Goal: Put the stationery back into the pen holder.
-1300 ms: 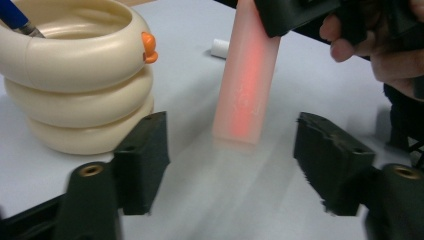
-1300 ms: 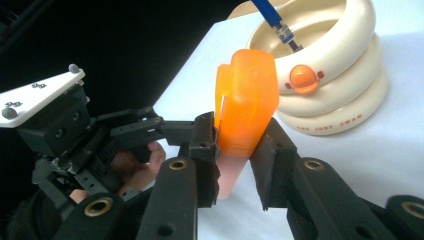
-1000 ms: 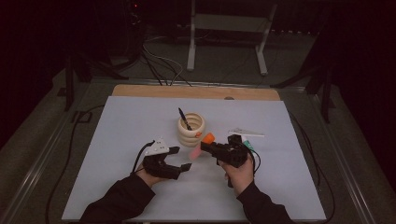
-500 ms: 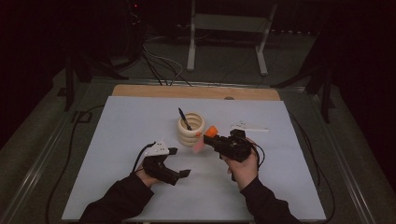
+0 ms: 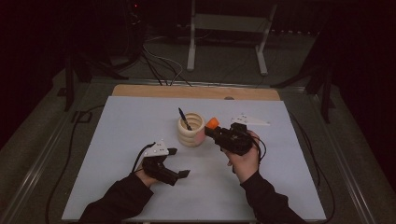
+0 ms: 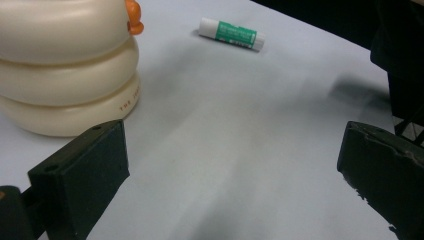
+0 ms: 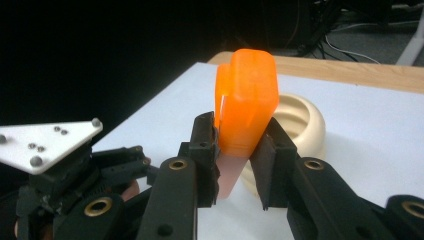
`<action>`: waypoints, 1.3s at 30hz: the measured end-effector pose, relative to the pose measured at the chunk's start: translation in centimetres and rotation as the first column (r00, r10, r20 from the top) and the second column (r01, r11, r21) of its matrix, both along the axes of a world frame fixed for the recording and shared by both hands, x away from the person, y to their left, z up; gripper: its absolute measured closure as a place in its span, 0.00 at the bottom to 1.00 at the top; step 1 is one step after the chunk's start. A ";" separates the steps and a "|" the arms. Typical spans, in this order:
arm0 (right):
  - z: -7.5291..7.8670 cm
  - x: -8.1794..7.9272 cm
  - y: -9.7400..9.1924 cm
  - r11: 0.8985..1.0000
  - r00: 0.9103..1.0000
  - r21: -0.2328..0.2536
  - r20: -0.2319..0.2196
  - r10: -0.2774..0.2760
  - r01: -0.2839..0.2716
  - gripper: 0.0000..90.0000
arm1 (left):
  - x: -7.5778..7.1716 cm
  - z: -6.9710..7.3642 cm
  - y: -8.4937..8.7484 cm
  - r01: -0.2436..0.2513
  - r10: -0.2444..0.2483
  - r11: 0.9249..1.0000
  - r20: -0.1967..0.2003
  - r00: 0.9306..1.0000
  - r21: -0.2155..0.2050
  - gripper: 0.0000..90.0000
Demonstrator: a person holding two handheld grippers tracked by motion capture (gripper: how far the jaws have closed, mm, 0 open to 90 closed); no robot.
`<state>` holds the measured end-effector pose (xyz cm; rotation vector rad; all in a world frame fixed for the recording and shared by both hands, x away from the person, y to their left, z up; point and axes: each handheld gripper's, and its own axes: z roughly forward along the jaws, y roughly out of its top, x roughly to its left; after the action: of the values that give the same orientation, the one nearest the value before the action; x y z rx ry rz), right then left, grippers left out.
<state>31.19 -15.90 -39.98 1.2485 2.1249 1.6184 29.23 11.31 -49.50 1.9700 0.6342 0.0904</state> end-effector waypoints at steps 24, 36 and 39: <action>2.6 2.5 0.7 0.999 0.996 -0.024 0.079 -0.034 0.036 0.81 | 0.0 0.0 0.1 0.017 -0.016 1.000 0.003 1.000 -0.014 0.01; 2.9 3.7 1.3 0.995 0.988 -0.066 0.143 -0.060 0.070 0.81 | 0.1 0.0 0.2 0.015 -0.015 1.000 0.002 1.000 -0.018 0.01; 2.9 4.0 1.4 0.994 0.984 -0.078 0.164 -0.063 0.077 0.81 | 0.1 0.0 0.2 0.010 -0.010 1.000 0.000 1.000 -0.019 0.01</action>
<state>35.20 -14.48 -37.09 1.1135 2.0064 1.5283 29.35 11.55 -49.47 1.9548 0.6225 0.0780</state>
